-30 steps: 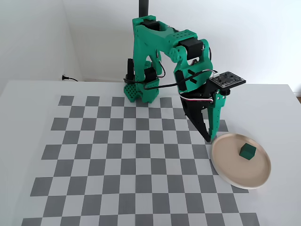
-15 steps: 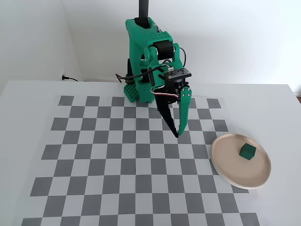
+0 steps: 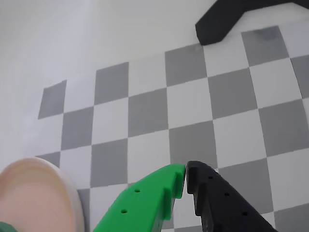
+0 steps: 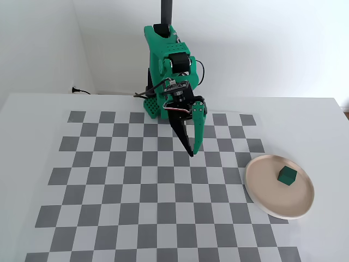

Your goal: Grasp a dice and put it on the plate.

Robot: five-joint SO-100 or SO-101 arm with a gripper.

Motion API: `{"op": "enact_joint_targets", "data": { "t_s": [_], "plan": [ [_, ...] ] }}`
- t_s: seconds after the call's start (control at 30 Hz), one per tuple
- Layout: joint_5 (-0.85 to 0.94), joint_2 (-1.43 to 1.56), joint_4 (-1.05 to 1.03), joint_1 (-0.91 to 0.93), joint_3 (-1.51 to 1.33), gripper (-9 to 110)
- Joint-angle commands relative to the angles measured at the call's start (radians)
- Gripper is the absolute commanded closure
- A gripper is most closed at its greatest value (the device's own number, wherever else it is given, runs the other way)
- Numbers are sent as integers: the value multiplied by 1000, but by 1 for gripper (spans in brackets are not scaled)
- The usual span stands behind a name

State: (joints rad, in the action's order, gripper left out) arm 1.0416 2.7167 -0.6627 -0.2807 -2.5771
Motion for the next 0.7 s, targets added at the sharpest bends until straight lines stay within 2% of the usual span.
{"op": "enact_joint_targets", "data": {
  "t_s": [0.0,0.67],
  "plan": [
    [-64,83,14,18,-8,106],
    [-288,281,55,94,-265,106]
  ]
}}
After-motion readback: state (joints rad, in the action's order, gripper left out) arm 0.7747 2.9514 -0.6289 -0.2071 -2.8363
